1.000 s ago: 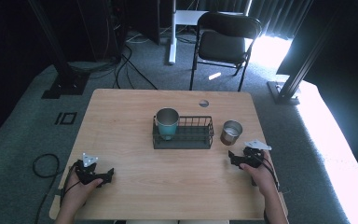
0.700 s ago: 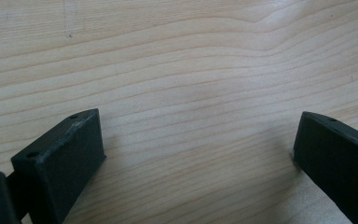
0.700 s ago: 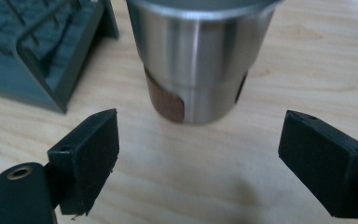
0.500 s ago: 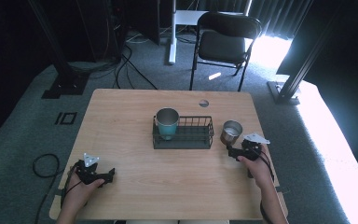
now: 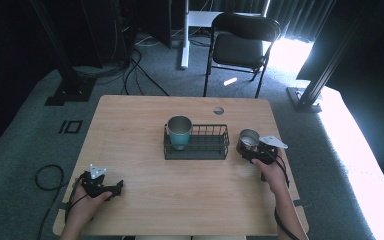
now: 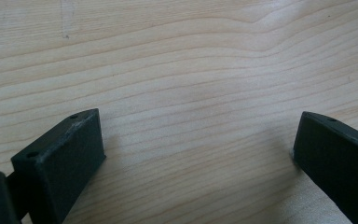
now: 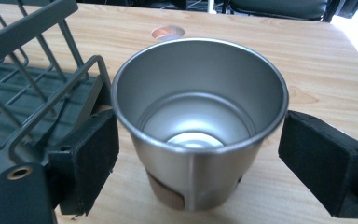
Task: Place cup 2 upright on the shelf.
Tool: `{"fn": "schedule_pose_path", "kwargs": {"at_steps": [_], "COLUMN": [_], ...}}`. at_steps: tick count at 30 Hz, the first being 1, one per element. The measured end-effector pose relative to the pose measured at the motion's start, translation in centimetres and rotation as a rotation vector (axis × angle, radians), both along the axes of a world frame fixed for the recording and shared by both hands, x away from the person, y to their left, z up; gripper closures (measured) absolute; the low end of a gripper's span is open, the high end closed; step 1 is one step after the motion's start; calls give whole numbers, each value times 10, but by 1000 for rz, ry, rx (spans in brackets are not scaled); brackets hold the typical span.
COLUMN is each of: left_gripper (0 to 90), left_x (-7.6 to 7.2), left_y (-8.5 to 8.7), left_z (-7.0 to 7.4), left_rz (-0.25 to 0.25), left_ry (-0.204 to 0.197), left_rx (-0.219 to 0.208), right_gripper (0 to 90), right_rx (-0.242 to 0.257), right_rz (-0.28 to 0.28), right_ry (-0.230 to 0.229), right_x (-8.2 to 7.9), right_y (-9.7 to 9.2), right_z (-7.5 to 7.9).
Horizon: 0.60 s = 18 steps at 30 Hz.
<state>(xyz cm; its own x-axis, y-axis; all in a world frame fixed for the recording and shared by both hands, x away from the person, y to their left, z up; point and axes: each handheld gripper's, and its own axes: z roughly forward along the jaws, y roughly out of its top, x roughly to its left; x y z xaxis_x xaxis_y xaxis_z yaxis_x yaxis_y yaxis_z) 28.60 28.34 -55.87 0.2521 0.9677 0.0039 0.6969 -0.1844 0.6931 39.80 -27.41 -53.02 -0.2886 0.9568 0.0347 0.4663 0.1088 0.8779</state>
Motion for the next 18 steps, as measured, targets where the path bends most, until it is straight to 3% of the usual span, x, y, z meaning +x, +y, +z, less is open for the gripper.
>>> {"fn": "schedule_pose_path", "kwargs": {"at_steps": [8,18], "left_gripper": [26,26], "left_x": [0,0], "left_y": [0,0], "left_z": [0,0], "left_rz": [0,0], "left_ry": [0,0], "left_rx": [0,0], "right_gripper": [119,118], "right_rx": [14,28], "right_rz": [-8,-7], "right_ry": [-25,-25], "right_x": [9,15], "right_y": [5,9], "right_z": [0,-2]}}
